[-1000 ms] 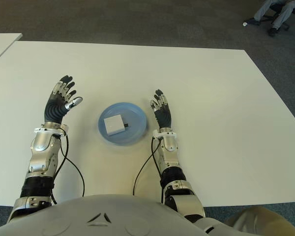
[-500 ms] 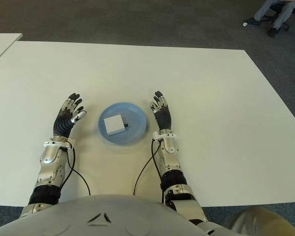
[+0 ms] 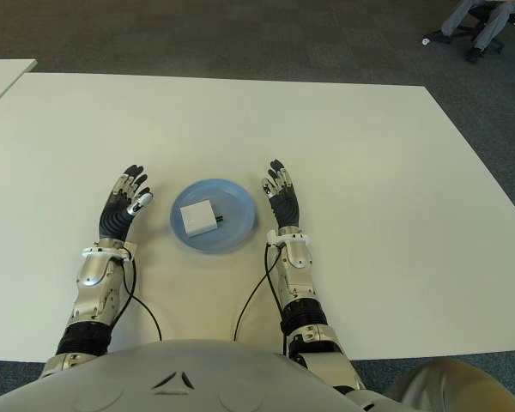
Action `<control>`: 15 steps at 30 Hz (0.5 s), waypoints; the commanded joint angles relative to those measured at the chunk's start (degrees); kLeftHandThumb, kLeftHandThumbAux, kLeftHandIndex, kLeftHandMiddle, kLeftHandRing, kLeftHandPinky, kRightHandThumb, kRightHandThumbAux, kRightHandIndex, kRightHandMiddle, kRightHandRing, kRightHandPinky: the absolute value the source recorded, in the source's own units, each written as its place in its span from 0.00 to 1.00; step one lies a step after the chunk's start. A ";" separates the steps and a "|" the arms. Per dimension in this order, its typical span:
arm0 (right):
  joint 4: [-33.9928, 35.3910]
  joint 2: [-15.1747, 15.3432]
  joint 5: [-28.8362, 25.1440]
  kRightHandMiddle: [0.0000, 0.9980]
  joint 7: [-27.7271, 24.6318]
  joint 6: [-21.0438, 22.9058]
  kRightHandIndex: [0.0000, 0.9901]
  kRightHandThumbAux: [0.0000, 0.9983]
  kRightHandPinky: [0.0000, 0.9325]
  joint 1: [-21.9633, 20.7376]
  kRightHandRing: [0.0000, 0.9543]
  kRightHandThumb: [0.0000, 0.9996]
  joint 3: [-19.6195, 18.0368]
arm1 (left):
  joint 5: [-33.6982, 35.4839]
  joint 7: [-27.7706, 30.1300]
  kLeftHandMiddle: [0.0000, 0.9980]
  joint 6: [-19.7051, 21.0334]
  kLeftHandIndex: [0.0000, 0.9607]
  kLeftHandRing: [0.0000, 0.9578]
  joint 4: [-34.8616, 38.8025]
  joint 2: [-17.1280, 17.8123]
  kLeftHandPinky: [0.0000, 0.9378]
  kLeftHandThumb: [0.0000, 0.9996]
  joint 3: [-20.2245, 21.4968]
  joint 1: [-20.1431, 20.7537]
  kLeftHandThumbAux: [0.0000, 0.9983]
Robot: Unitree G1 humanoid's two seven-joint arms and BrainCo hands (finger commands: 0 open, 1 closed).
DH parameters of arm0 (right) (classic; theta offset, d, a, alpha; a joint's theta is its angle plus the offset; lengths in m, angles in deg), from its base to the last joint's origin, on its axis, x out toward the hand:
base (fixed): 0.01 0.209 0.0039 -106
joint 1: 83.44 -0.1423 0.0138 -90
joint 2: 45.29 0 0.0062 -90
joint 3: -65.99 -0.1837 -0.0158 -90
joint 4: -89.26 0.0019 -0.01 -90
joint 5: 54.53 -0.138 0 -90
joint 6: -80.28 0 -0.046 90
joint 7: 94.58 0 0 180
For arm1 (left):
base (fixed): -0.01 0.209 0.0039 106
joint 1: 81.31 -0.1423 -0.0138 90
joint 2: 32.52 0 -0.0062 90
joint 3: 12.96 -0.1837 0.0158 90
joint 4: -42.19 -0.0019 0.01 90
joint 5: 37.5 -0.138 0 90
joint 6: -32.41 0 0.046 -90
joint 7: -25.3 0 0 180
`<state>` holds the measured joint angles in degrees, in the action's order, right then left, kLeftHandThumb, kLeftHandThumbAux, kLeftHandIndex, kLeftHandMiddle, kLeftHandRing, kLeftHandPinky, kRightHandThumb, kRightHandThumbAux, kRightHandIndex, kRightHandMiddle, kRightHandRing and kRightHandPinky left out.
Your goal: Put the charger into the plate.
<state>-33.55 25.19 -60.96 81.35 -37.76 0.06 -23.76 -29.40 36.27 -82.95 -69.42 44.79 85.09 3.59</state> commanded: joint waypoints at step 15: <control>1.56 -1.38 0.17 0.07 -0.46 3.30 0.01 0.57 0.05 1.57 0.04 0.00 0.15 | -2.53 -2.03 0.02 -0.16 0.00 0.01 -1.62 -1.14 0.02 0.00 -1.24 -1.25 0.60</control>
<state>-32.43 25.22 -60.66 81.06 -36.14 0.73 -23.78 -31.41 34.80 -83.76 -70.82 44.27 84.63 3.37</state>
